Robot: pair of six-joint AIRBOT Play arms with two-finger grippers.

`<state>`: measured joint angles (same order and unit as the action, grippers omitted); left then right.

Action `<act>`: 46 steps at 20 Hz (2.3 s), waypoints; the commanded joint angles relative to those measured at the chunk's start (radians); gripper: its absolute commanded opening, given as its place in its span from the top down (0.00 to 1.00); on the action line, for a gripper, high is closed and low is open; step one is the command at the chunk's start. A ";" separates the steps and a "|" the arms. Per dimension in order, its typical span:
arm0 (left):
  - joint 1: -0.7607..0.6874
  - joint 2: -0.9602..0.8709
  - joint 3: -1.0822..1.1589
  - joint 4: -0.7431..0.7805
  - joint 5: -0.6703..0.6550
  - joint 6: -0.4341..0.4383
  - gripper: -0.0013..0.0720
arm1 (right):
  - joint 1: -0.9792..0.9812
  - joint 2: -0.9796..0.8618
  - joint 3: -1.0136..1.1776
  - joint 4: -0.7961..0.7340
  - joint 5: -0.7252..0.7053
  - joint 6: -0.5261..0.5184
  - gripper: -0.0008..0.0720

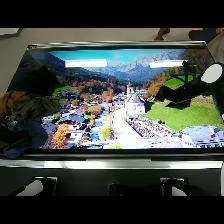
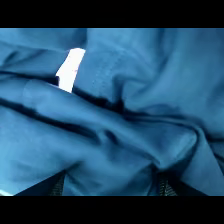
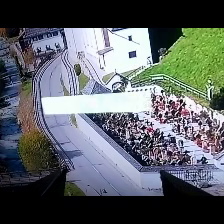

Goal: Fold the shirts.

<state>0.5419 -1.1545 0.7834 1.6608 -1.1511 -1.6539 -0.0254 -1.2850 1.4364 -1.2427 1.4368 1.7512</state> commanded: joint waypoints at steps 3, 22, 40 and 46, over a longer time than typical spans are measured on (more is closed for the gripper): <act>0.039 -0.035 -0.016 -0.047 0.080 0.031 0.03 | 0.000 -0.001 0.000 0.000 -0.006 0.000 0.06; -0.281 0.853 0.199 -1.037 0.446 -0.019 0.94 | 0.000 0.000 0.000 0.000 -0.021 -0.050 0.06; -1.206 -0.324 0.380 -0.908 0.241 0.219 0.94 | -0.003 0.209 0.001 -0.452 -0.054 -0.080 0.05; -1.127 -0.454 0.703 -0.738 -0.125 0.178 0.00 | -0.003 0.209 0.001 -0.435 -0.092 -0.079 0.05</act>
<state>-0.6266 -1.5593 1.3575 0.7952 -1.0763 -1.4441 -0.0292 -1.0771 1.4364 -1.6802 1.3594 1.6711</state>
